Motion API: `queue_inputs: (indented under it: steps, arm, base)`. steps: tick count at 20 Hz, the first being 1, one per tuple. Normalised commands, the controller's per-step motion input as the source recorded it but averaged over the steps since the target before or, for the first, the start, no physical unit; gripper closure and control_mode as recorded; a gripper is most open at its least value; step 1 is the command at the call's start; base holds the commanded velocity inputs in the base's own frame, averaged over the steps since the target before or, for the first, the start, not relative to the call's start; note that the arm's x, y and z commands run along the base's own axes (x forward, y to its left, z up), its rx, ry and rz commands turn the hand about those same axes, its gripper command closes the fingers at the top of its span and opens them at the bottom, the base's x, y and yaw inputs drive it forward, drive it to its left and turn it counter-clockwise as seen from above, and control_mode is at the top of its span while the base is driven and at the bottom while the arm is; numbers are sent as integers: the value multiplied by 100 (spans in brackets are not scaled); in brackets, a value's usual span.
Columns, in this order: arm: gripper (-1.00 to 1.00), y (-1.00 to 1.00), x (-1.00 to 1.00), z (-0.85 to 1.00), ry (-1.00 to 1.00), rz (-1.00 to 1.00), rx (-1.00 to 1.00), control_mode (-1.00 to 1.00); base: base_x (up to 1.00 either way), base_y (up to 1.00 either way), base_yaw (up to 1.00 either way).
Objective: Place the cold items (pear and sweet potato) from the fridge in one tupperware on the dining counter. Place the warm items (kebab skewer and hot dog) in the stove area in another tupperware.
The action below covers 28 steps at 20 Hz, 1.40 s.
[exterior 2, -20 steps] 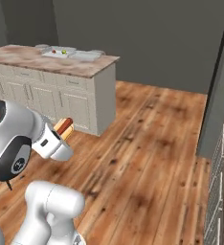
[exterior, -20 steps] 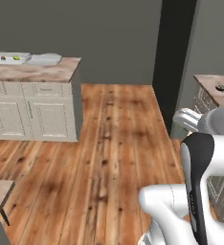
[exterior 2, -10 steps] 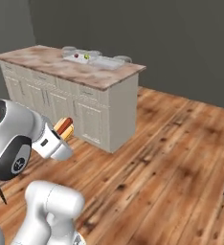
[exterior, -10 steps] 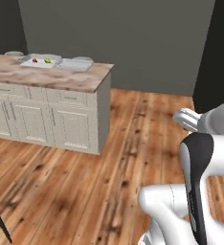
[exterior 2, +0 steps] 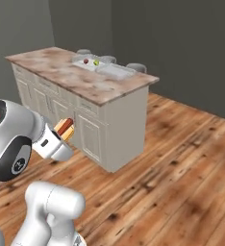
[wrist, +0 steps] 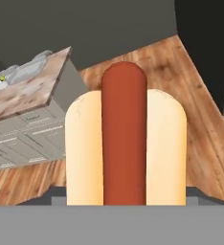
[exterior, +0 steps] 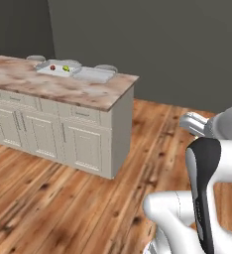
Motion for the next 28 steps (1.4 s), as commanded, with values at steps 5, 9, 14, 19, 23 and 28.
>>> queue_inputs:
  steps: [5,9,14,19,23,28]
  arm:
    - [100,0,0,0,0,0,0,100]
    - [100,0,0,0,0,0,0,100]
    - [100,0,0,0,0,0,0,100]
    - [100,0,0,0,0,0,0,100]
    - [100,0,0,0,0,0,0,100]
    - [100,0,0,0,0,0,0,100]
  base:
    - [100,-52,30]
    - [100,-53,29]
    - [100,-53,29]
    - [100,-54,31]
    - [100,-54,33]
    - [100,-55,34]
